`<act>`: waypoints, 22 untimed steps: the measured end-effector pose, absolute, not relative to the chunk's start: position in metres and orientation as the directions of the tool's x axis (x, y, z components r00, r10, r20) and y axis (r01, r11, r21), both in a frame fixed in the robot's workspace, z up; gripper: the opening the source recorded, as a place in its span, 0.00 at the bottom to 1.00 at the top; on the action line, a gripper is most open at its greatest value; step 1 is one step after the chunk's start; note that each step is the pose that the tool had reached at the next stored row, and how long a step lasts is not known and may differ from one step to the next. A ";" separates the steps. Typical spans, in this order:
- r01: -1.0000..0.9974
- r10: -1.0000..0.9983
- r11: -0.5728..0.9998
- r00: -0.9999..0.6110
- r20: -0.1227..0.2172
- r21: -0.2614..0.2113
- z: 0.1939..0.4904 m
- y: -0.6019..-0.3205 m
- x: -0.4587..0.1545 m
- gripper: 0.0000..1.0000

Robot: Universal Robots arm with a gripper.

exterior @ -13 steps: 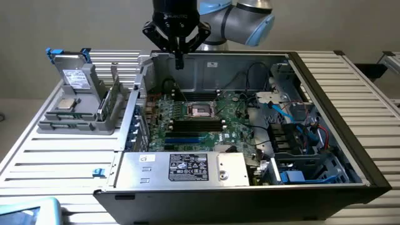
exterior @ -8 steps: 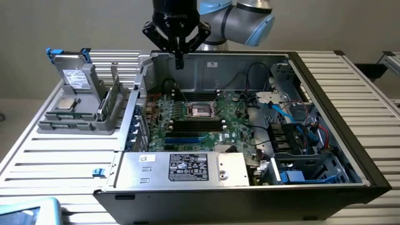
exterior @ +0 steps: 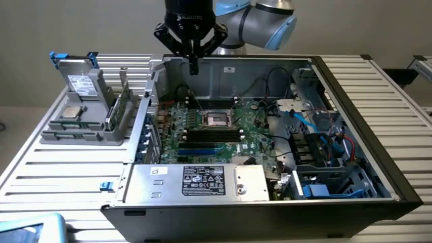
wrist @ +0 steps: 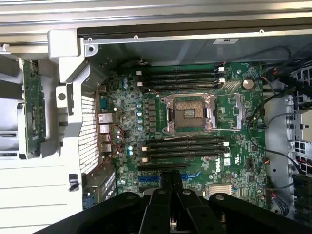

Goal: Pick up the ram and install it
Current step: 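Reach for the ram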

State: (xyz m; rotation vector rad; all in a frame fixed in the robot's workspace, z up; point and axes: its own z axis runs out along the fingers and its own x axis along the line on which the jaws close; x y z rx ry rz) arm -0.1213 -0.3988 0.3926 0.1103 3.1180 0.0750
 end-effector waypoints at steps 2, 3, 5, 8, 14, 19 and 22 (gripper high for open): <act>0.070 0.071 0.996 -0.997 -0.019 0.048 0.393 -0.399 -0.125 0.11; 0.070 0.071 0.996 -0.997 -0.019 0.048 0.393 -0.399 -0.129 0.11; 0.070 0.071 0.996 -0.997 -0.019 0.049 0.393 -0.399 -0.138 0.11; 0.070 0.071 0.996 -0.997 -0.019 0.049 0.393 -0.399 -0.151 0.11; 0.070 0.071 0.996 -0.997 -0.019 0.049 0.393 -0.399 -0.179 0.11; 0.070 0.071 0.996 -0.997 -0.019 0.049 0.393 -0.399 -0.201 0.11; 0.070 0.071 0.996 -0.997 -0.019 0.049 0.393 -0.399 -0.215 0.11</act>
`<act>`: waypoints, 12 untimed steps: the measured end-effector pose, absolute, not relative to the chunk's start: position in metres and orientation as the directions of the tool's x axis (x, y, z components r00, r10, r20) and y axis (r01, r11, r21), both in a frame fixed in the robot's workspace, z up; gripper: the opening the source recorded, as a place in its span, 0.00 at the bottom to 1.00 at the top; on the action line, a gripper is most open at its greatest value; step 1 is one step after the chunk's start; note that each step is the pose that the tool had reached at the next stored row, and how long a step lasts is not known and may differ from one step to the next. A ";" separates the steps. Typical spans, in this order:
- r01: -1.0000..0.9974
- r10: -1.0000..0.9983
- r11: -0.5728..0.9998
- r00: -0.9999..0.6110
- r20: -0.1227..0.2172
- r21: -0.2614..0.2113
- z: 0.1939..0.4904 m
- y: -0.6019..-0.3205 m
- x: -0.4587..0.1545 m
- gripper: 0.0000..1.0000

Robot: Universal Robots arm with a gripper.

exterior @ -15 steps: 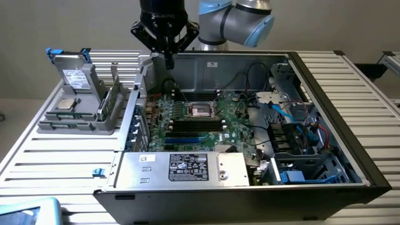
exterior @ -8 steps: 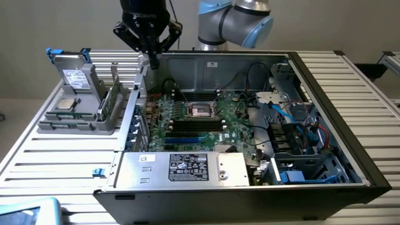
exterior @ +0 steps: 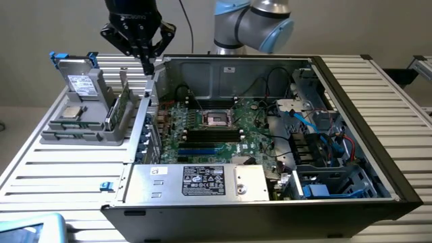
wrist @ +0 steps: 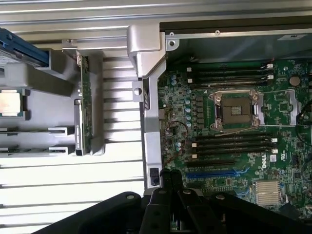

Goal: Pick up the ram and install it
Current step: 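Reach for the ram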

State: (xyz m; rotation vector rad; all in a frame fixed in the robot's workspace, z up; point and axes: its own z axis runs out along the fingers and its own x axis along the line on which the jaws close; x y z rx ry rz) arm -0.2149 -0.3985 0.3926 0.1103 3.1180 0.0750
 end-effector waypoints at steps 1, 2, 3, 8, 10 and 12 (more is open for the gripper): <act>0.070 0.071 0.996 -0.997 -0.019 0.049 0.393 -0.398 -0.220 0.11; 0.070 0.071 0.996 -0.997 -0.019 0.049 0.393 -0.398 -0.224 0.11; 0.070 0.071 0.996 -0.997 -0.019 0.049 0.393 -0.398 -0.229 0.11; 0.070 0.071 0.996 -0.997 -0.019 0.049 0.392 -0.397 -0.251 0.11; 0.070 0.071 0.996 -0.997 -0.018 0.049 0.392 -0.396 -0.261 0.11; 0.070 0.071 0.996 -0.997 -0.016 0.049 0.392 -0.395 -0.269 0.11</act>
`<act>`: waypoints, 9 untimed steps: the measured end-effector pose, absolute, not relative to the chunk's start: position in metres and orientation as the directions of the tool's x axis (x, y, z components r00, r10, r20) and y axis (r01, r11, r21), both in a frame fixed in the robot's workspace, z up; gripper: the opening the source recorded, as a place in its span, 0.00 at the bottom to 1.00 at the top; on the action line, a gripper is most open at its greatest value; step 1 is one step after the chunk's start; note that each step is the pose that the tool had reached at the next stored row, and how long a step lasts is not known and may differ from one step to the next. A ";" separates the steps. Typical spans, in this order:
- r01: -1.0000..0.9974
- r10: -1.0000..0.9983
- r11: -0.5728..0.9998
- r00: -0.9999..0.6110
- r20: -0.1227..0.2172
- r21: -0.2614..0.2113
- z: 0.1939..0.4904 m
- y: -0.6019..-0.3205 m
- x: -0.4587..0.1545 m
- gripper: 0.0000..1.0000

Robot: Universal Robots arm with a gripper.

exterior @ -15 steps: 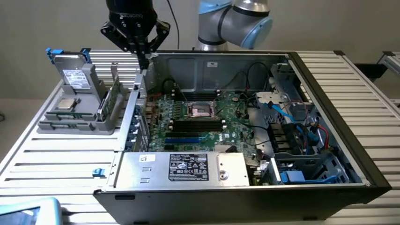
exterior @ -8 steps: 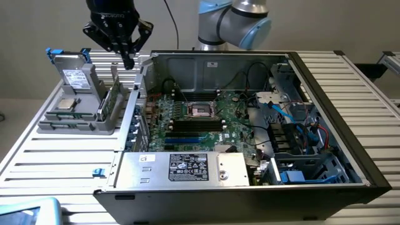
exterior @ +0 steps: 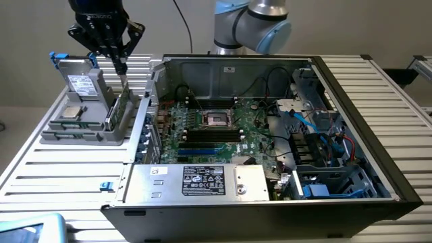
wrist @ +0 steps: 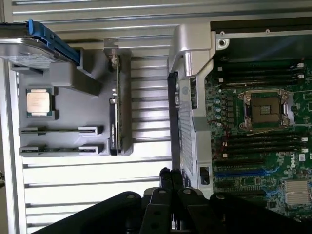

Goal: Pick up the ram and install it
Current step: 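Reach for the ram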

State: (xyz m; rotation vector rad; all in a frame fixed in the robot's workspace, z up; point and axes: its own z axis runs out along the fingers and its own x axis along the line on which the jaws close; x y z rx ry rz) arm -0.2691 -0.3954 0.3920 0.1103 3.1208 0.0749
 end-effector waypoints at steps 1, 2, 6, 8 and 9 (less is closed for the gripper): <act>0.070 0.071 0.996 -0.997 -0.015 0.048 0.392 -0.395 -0.273 0.11; 0.070 0.071 0.996 -0.997 -0.014 0.048 0.392 -0.395 -0.278 0.11; 0.070 0.071 0.996 -0.997 -0.009 0.048 0.392 -0.393 -0.296 0.11; 0.070 0.071 0.996 -0.997 -0.007 0.048 0.392 -0.392 -0.306 0.11; 0.071 0.071 0.996 -0.997 -0.007 0.048 0.392 -0.392 -0.310 0.11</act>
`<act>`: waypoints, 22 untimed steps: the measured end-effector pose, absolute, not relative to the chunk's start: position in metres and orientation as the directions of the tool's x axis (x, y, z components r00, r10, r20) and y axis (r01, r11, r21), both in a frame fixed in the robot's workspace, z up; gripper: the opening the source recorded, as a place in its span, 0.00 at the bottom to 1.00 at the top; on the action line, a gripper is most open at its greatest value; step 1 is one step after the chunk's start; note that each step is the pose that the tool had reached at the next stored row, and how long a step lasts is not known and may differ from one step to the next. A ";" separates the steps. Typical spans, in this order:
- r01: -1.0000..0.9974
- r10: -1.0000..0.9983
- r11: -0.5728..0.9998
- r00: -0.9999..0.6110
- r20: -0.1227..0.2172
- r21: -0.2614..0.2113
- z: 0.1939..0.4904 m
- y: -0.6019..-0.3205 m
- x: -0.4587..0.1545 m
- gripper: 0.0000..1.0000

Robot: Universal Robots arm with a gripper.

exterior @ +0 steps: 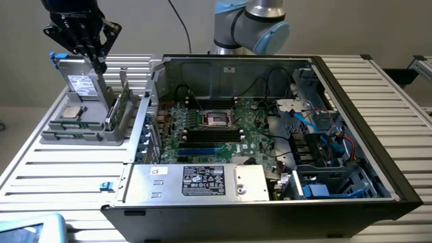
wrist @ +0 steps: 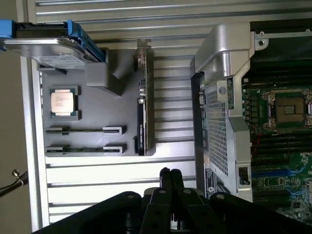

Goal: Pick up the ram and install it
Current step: 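Reach for the ram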

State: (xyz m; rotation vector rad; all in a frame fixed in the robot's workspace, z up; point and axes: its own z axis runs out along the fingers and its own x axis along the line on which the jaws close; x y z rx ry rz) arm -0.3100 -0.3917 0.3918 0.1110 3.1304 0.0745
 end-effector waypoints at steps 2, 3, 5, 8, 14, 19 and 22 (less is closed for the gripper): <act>0.070 0.071 0.996 -0.997 -0.006 0.048 0.392 -0.391 -0.319 0.11; 0.071 0.071 0.996 -0.997 -0.006 0.048 0.392 -0.390 -0.323 0.11; 0.071 0.071 0.996 -0.997 -0.005 0.048 0.391 -0.389 -0.333 0.11; 0.071 0.071 0.996 -0.997 -0.005 0.048 0.390 -0.387 -0.346 0.11; 0.071 0.071 0.996 -0.997 -0.005 0.048 0.388 -0.383 -0.374 0.11; 0.071 0.071 0.996 -0.997 -0.005 0.048 0.385 -0.378 -0.397 0.11; 0.071 0.071 0.996 -0.997 -0.005 0.047 0.382 -0.375 -0.410 0.11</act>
